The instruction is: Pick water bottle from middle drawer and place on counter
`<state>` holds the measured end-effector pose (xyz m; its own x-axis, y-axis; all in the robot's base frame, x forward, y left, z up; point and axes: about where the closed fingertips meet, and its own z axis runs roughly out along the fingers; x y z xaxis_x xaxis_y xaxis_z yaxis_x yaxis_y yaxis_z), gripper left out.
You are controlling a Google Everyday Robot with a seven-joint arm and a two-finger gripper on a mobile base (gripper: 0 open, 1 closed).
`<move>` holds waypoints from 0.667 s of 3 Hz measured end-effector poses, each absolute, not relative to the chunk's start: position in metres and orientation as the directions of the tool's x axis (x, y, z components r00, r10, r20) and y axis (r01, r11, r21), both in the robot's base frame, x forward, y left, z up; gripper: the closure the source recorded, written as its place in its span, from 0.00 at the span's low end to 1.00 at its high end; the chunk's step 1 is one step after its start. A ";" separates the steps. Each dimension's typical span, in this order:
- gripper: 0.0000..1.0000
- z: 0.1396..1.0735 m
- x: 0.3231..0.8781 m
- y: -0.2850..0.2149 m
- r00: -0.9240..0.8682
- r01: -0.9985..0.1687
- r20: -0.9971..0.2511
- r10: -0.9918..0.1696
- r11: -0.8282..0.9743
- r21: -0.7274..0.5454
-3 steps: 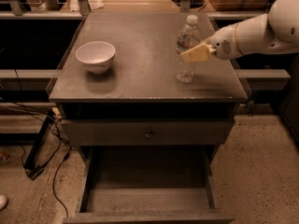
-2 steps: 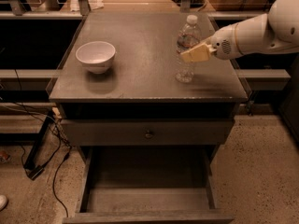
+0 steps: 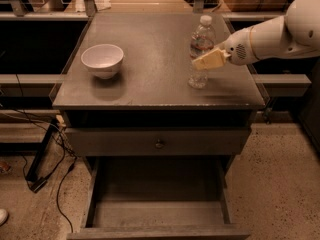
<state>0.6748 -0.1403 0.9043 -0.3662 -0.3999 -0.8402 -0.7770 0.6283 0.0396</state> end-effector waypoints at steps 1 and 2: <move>0.00 0.904 0.675 -0.140 -0.366 -0.777 -0.840 -0.400 0.628 0.040; 0.00 0.904 0.675 -0.140 -0.366 -0.777 -0.840 -0.400 0.628 0.040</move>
Offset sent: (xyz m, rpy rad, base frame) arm 0.0000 0.0000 0.0000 0.0000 0.0000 0.0000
